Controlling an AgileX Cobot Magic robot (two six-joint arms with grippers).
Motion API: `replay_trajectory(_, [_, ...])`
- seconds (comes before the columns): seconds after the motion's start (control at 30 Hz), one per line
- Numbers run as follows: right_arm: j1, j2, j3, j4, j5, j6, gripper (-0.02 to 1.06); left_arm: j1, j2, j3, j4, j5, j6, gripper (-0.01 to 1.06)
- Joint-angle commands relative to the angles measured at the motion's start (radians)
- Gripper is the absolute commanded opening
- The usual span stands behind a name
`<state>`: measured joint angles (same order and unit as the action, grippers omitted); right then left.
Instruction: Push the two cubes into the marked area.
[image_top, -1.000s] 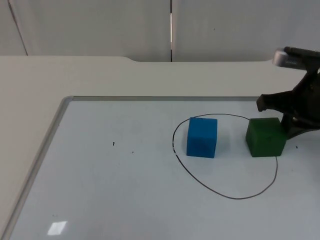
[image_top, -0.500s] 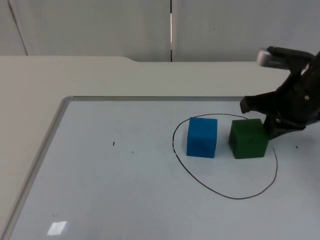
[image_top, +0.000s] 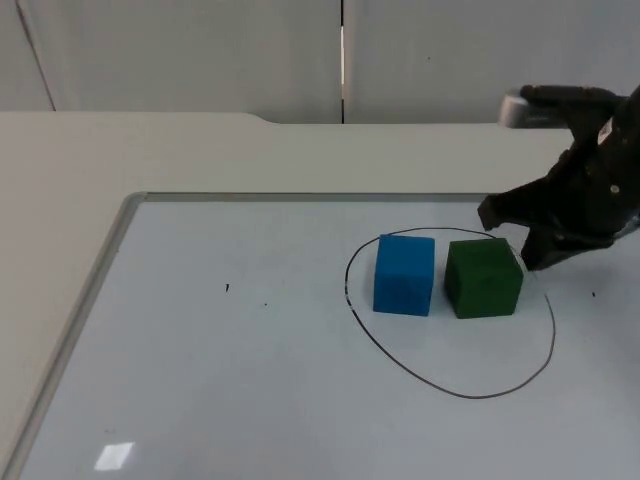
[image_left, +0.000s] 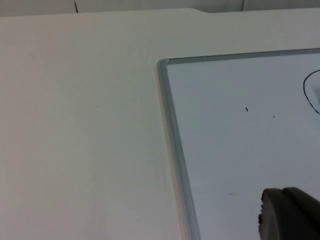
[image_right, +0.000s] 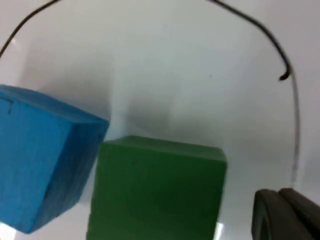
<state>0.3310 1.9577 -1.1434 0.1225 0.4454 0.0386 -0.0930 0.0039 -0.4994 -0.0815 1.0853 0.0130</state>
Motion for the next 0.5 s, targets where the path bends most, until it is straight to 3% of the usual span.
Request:
replay_trajectory(0.0, [-0.010,-0.050,-0.001,-0.073,0.015,0.038,0.00,0.002,-0.004,0.006,-0.006,-0.014,-0.002,0.00])
replay_trajectory(0.13, [-0.043,-0.160,-0.001,-0.188,0.088,0.097,0.00,0.002,-0.004,0.006,-0.006,-0.014,-0.002,0.00])
replay_trajectory(0.3, [-0.064,-0.306,-0.001,-0.251,0.137,0.096,0.00,0.002,-0.004,0.006,-0.006,-0.014,-0.002,0.00])
replay_trajectory(0.47, [-0.064,-0.500,-0.001,-0.251,0.143,0.077,0.00,0.002,-0.004,0.006,-0.006,-0.014,-0.002,0.00])
